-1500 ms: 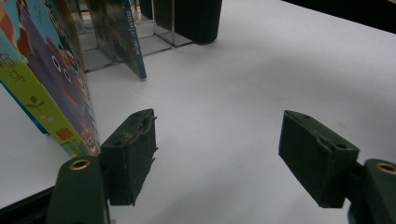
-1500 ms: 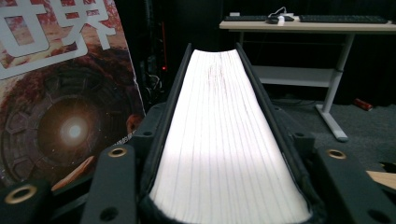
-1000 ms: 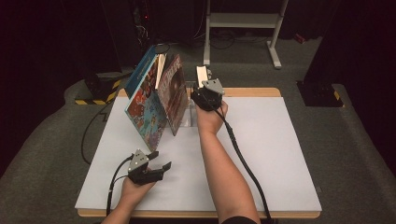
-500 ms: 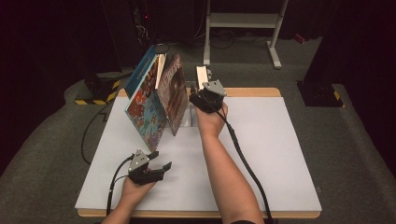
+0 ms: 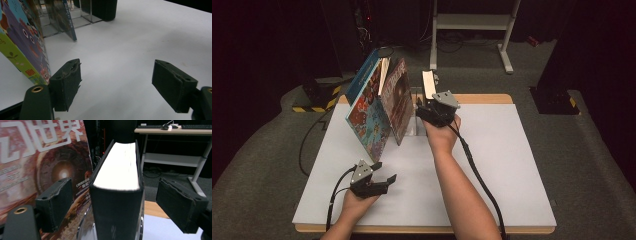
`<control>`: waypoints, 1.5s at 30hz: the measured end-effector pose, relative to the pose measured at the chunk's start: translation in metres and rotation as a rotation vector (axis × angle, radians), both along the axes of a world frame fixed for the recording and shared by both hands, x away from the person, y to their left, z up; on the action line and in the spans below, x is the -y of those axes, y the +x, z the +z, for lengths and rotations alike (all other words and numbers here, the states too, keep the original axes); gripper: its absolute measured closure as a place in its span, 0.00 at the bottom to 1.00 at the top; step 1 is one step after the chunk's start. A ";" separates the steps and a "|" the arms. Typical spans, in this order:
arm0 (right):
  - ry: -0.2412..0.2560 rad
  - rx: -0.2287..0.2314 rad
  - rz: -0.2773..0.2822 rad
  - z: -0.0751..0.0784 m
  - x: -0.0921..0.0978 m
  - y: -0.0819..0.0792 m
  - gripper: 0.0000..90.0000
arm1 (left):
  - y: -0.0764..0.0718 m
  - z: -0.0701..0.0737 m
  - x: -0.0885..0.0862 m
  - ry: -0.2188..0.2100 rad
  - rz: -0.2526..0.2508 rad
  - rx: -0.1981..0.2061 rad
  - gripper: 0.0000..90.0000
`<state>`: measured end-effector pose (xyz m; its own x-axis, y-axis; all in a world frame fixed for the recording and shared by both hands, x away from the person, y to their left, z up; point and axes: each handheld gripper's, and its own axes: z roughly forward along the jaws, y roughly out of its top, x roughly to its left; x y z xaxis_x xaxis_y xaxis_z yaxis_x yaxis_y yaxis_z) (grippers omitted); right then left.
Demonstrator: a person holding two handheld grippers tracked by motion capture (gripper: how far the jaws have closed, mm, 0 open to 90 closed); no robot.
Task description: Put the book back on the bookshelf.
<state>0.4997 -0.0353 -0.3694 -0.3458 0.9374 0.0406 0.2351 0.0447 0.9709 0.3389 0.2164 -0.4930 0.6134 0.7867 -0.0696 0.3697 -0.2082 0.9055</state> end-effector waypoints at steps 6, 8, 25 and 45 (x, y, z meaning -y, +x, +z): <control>0.005 -0.033 0.053 -0.004 0.010 -0.016 0.14 | 0.000 0.000 0.000 0.001 0.003 -0.006 0.24; -0.005 -0.050 0.072 -0.008 0.013 -0.021 0.12 | 0.001 0.000 0.000 0.005 0.003 -0.011 0.24; -0.038 -0.136 0.119 -0.059 0.113 -0.089 0.11 | 0.004 0.000 0.004 0.036 0.022 -0.044 0.17; -0.135 -0.446 -0.023 -0.122 0.226 -0.126 0.15 | 0.008 -0.001 0.007 0.068 0.039 -0.082 0.18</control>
<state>0.3736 -0.2613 -0.4914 -0.3013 0.9518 0.0580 0.6305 0.1532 0.7609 0.3469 0.2096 -0.4942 0.5767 0.8145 -0.0638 0.4511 -0.2523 0.8560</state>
